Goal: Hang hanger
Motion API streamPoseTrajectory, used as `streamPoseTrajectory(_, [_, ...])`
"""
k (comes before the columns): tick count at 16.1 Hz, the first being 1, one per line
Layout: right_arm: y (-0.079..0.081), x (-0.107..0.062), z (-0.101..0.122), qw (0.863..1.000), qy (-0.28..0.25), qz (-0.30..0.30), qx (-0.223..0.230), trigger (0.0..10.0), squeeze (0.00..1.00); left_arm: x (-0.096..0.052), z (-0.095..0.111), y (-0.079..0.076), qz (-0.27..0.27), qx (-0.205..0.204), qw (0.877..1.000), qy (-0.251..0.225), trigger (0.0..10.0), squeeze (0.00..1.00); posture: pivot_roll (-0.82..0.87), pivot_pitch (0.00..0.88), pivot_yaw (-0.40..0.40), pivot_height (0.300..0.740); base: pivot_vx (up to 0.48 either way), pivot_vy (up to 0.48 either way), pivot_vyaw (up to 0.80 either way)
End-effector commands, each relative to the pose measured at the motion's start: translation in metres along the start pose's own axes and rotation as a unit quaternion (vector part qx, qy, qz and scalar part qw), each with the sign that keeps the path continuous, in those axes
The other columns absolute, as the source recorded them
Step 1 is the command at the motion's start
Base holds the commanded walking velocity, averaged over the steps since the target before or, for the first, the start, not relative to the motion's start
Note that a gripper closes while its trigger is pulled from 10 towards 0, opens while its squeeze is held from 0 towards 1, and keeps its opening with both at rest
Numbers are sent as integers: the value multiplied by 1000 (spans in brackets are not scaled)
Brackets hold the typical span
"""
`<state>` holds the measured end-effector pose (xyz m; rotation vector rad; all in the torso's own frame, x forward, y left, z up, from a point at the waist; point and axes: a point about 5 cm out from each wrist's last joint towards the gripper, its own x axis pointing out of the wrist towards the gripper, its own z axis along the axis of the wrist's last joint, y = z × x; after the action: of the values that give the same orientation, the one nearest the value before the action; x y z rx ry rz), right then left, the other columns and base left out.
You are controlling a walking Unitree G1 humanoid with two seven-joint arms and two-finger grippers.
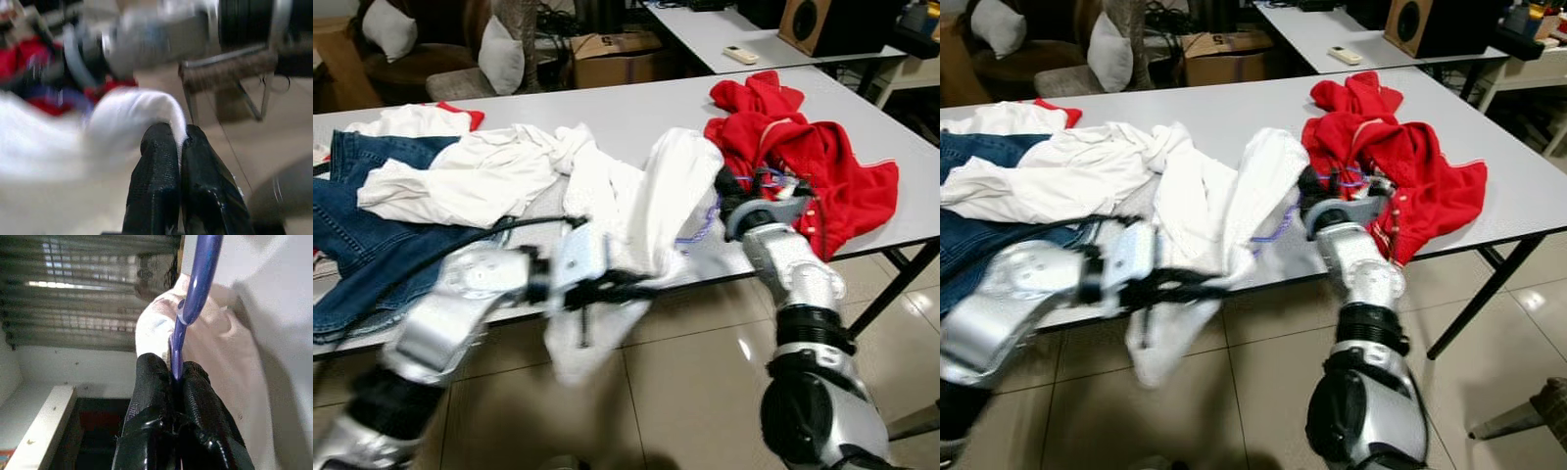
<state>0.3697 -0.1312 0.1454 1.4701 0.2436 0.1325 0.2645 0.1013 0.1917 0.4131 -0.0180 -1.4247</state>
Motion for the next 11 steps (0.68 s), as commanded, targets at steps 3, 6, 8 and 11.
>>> streamPoseTrajectory(3, [7,4,-10,1000,13,11,-10,10000,0,4,24,4,6,11,998,-60,0,0,-47,0,36,740,0,0,0])
streamPoseTrajectory(6, [13,6,-9,1000,8,25,12,10000,0,4,9,-8,-34,2,999,-12,0,0,-53,0,40,740,0,0,0])
streamPoseTrajectory(8, [14,5,-2,1000,6,22,-7,10000,0,-17,11,14,44,16,999,-18,0,0,-51,0,40,740,0,0,0])
streamPoseTrajectory(11, [5,-3,11,999,-1,10,-36,10000,0,-59,14,46,136,68,988,20,0,0,-47,0,45,740,0,0,0])
